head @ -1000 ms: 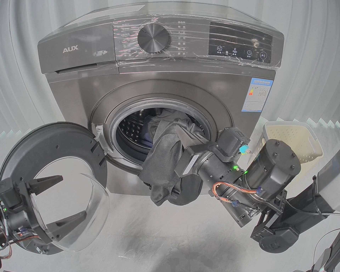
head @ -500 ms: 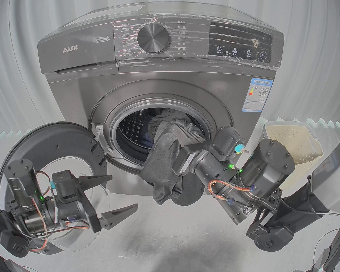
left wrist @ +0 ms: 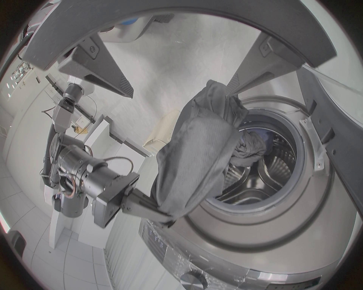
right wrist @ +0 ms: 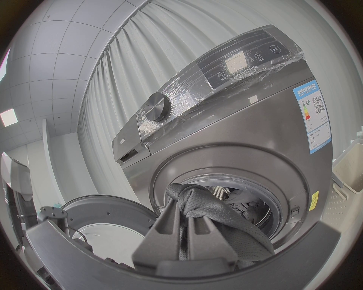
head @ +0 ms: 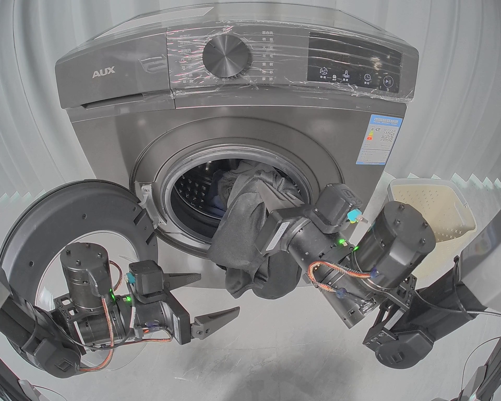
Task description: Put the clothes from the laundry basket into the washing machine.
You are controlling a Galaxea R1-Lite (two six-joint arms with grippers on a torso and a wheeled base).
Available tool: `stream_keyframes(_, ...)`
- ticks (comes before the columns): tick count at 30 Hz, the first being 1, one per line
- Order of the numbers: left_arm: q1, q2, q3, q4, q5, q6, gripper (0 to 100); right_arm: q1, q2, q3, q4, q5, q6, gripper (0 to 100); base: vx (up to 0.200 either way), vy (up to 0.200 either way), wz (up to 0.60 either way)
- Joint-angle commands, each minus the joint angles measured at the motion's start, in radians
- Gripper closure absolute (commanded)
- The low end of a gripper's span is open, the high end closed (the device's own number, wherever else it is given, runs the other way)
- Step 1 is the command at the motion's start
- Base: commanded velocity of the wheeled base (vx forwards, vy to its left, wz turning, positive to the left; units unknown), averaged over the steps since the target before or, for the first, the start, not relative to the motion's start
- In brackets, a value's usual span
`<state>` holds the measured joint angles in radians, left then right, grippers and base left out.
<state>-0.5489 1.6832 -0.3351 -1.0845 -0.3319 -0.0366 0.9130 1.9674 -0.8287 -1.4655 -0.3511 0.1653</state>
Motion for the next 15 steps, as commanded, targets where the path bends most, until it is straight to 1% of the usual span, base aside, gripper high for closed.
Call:
stream_keyframes(1, -0.005, 0.046, 0.007, 0.000, -0.001, 0.006, 0, -0.008, -0.018, 0.000, -0.001, 0.000, 0.002, 100, 0.000, 0.000, 0.00)
stream_keyframes(8, -0.003, 0.102, -0.002, -0.022, 0.002, 0.004, 0, -0.011, -0.030, 0.002, -0.002, 0.000, 0.002, 100, 0.000, 0.000, 0.00)
stream_keyframes(14, -0.003, 0.185, 0.008, -0.144, 0.007, -0.008, 0, -0.009, -0.028, 0.000, -0.002, -0.002, 0.003, 100, 0.000, 0.000, 0.00)
stream_keyframes(15, -0.003, 0.208, 0.015, -0.167, 0.007, -0.006, 0, -0.008, -0.028, -0.001, -0.002, -0.002, 0.002, 100, 0.000, 0.000, 0.00)
